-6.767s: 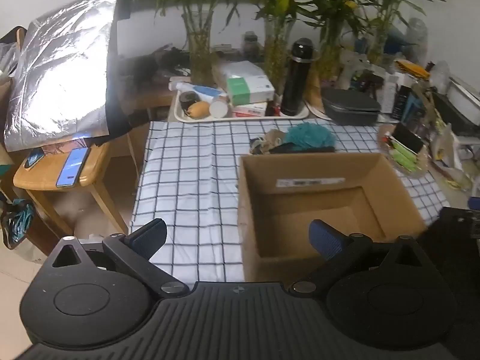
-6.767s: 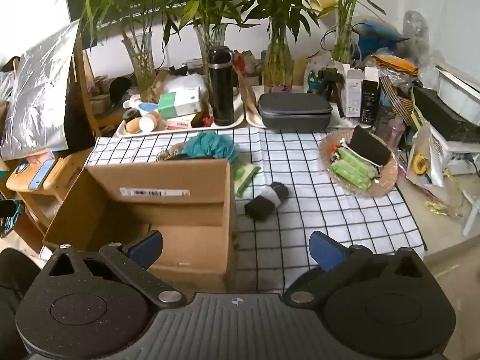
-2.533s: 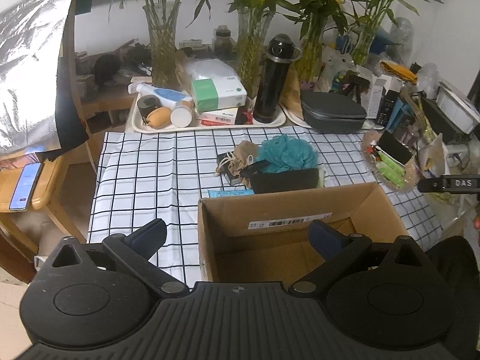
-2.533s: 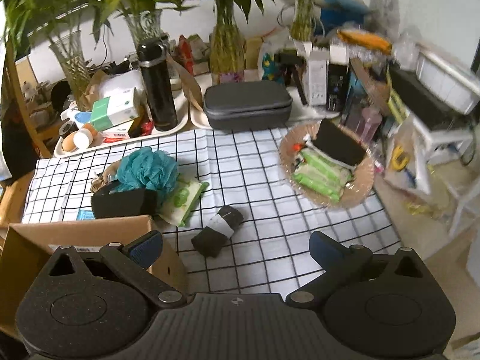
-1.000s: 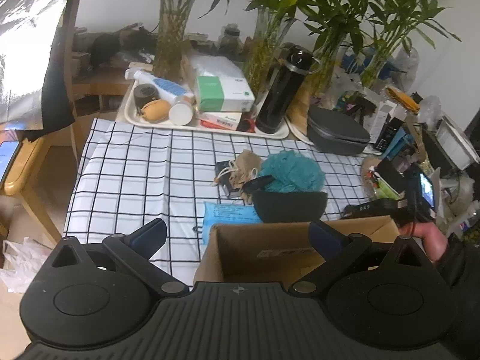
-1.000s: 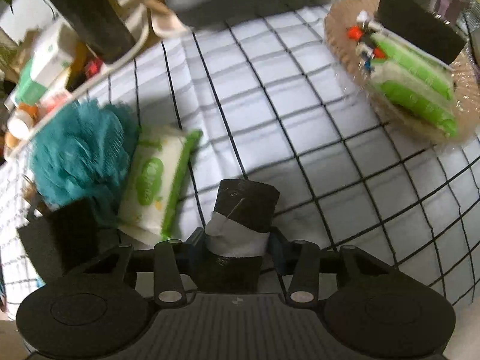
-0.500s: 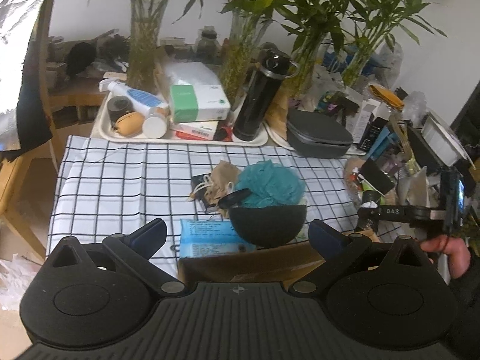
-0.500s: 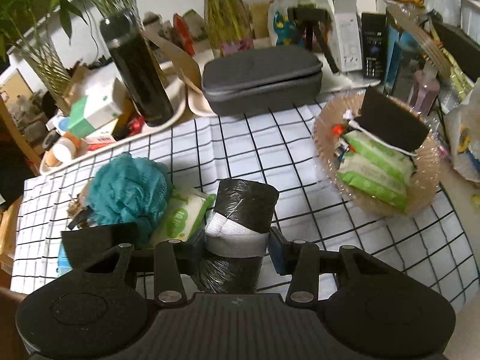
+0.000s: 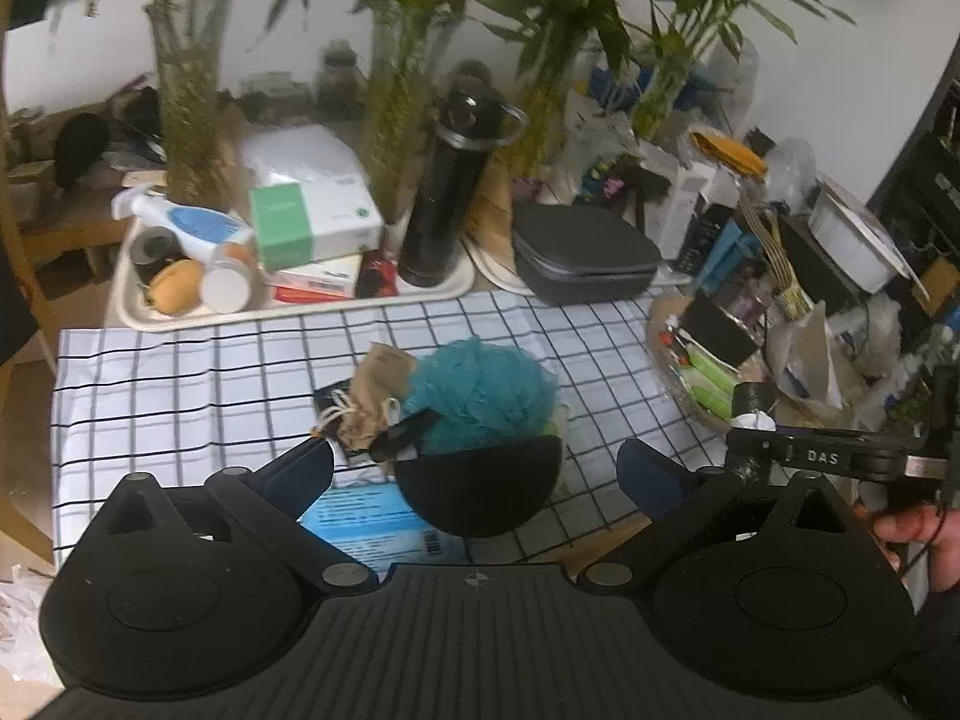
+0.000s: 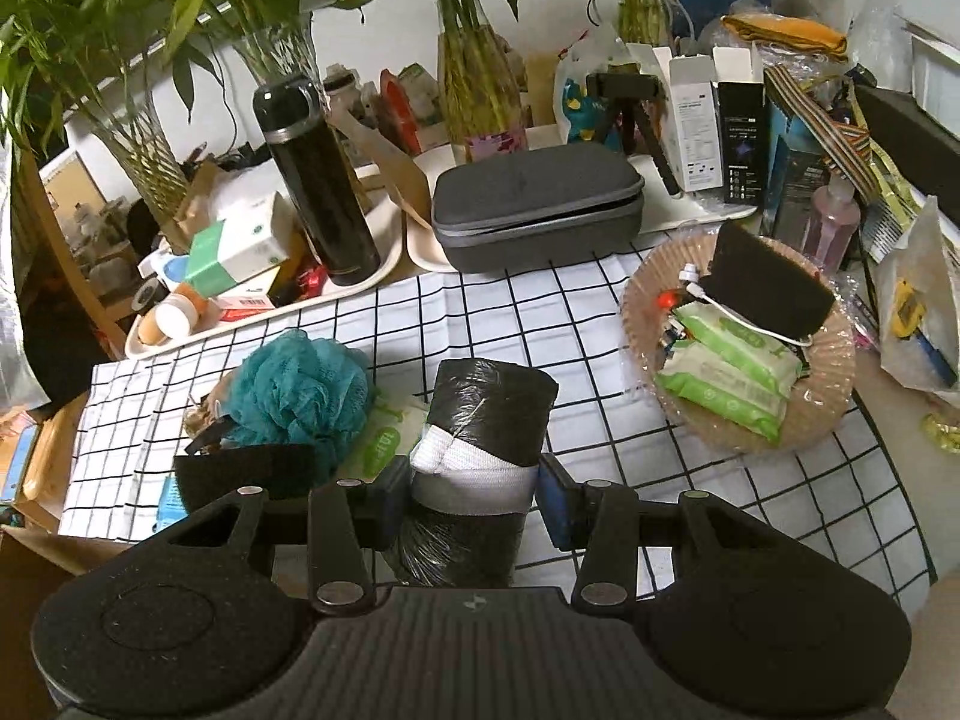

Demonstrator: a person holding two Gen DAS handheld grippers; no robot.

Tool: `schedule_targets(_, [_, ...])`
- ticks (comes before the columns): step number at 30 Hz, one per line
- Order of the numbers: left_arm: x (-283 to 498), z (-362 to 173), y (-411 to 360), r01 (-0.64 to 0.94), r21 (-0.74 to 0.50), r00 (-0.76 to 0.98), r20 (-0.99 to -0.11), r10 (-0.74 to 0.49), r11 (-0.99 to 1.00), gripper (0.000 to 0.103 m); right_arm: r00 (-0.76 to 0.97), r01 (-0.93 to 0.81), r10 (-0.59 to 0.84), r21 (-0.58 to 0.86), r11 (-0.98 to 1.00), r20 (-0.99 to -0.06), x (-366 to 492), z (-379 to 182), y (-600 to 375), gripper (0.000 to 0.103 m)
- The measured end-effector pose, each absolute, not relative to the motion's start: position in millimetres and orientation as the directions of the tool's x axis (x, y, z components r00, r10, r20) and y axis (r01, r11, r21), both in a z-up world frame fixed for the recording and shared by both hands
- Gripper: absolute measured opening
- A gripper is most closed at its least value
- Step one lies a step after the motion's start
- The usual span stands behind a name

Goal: Organize soft objects
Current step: 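Grasp the black bowl with the left gripper while the right gripper holds the black roll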

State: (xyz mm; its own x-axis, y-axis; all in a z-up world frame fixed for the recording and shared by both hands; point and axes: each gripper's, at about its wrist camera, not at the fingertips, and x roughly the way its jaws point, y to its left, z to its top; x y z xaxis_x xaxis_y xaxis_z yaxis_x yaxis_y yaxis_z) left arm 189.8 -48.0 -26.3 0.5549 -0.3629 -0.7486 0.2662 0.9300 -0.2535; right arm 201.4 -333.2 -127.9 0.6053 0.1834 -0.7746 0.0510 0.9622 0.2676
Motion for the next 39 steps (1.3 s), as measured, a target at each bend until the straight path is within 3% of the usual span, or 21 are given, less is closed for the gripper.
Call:
schedule_targets(13, [245.8,-66.1,-48.5,0.151,-0.329,0.413,-0.835,-0.362,0.932,0.103,0.621,0.003,0.263,0.338,0.941,-0.739,180.3,-121.6,-336.9,0.048])
schedule_targets(21, [267.1,-84.6,-83.4,0.273,-0.305,0.346,-0.854,-0.389,0.912,0.103,0.627,-0.011,0.271,0.339,0.941,-0.730,173.2,-121.0,-339.6,0.048])
schedule_targets(32, [287.8,-119.9,-137.9,0.418,-0.241,0.161,-0.929,-0.333,0.876,0.103,0.622,-0.016,0.294,0.364,0.931,-0.725,169.5,-123.0,-342.5,0.048])
schedule_targets(39, [301.3,-139.1,-163.8,0.457,-0.116,0.124,-0.973,-0.193,0.882,0.103,0.622,-0.022,0.307,0.376,0.926,-0.720,169.5,-123.7,-342.5,0.048])
